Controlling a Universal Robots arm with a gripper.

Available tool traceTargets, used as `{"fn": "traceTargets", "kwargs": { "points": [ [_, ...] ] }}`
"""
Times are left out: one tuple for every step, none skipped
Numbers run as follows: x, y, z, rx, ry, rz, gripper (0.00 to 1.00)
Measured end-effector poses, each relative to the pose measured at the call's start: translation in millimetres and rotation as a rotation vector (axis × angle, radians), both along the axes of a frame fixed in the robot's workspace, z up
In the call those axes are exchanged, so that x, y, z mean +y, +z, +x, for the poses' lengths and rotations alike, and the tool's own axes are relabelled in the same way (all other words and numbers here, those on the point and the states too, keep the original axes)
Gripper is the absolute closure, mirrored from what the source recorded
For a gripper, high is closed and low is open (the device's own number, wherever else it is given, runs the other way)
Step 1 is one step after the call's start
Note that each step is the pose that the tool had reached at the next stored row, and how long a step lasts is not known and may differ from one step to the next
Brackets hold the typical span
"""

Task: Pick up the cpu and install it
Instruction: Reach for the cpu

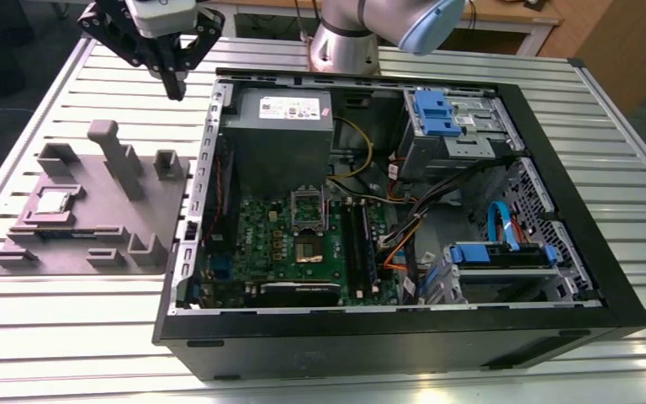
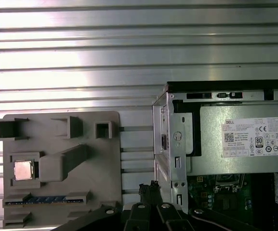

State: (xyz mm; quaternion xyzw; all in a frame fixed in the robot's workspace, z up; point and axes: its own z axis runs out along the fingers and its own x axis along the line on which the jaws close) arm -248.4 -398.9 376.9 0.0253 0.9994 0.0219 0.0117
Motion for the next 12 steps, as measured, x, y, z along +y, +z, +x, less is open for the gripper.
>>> {"fn": "traceTargets", "kwargs": {
  "points": [
    [0.0, 0.0, -0.3, 0.0, 0.0, 0.0, 0.9],
    [0.0, 0.0, -0.7, 0.0, 0.0, 0.0, 0.9],
    [0.0, 0.0, -1.0, 0.0, 0.0, -0.0001, 0.9],
    [0.0, -0.1, -1.3, 0.0, 0.0, -0.0001, 0.9],
    [0.0, -0.1, -1.6, 0.0001, 0.0, -0.0001, 0.9],
    [0.0, -0.1, -1.8, 0.0, 0.0, -0.0001, 0.9],
    [0.0, -0.1, -2.0, 0.0, 0.0, -0.0001, 0.9],
    [0.0, -0.2, -2.3, 0.0, 0.0, 0.0, 0.9],
    [0.0, -0.2, -2.5, 0.0, 0.0, 0.0, 0.9],
    [0.0, -0.2, -2.8, 0.0, 0.0, 0.0, 0.9],
    [0.0, -0.2, -3.0, 0.0, 0.0, 0.0, 0.9],
    [0.0, -0.2, -3.3, 0.0, 0.0, -0.0001, 0.9]
  ]
}}
